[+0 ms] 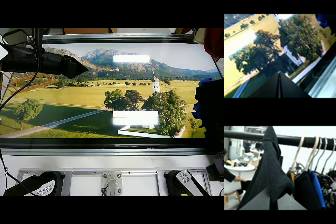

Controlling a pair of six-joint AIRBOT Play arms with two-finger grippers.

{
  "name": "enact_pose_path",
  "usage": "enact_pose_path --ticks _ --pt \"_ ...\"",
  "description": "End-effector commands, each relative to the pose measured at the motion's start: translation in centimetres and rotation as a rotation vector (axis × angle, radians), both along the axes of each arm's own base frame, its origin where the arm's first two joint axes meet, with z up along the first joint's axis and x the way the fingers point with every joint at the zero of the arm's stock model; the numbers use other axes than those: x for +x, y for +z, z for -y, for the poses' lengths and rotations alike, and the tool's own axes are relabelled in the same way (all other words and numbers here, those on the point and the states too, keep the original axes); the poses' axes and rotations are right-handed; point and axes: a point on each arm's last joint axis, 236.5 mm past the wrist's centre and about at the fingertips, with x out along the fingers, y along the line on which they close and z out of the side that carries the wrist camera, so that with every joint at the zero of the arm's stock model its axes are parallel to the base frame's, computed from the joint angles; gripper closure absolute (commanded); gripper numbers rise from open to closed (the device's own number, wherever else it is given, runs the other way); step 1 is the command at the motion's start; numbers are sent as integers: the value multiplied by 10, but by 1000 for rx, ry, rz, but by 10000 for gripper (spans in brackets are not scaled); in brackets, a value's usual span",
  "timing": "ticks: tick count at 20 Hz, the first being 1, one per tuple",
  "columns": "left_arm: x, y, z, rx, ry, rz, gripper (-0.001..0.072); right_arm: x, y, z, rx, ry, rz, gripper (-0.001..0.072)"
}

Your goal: Fold the clothes and pants, and hang the long-sleeved shirts on hangers.

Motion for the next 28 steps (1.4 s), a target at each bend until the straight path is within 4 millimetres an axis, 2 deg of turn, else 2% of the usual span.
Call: enact_pose_path --ticks 1,5,9,17,19,21,23,24,28 --pt "-2 -1 0 3 -6 -7 691 -15 -15 25 48 -57 -14 705" --pt "-6 -4 0 4 -9 -31 691 -19 -30 45 101 -74 1 705" --pt "-9 -5 0 4 -9 -52 691 -9 -69 65 220 -75 -61 705" --pt "-8 -5 0 1 -4 -57 691 -6 -105 72 347 -77 -129 694" --pt "-8 -5 0 1 -4 -57 691 -7 -100 67 336 -74 -124 685" --pt "-8 -5 0 1 -4 -56 691 -6 -83 55 295 -47 -91 654" --pt "-8 -5 0 2 -4 -56 691 -7 -58 40 233 -13 -35 375" --pt "-8 -5 0 2 -4 -56 691 -6 -47 31 216 17 7 331" --pt "-8 -6 0 2 -5 -57 691 -5 -19 -6 199 123 117 332"
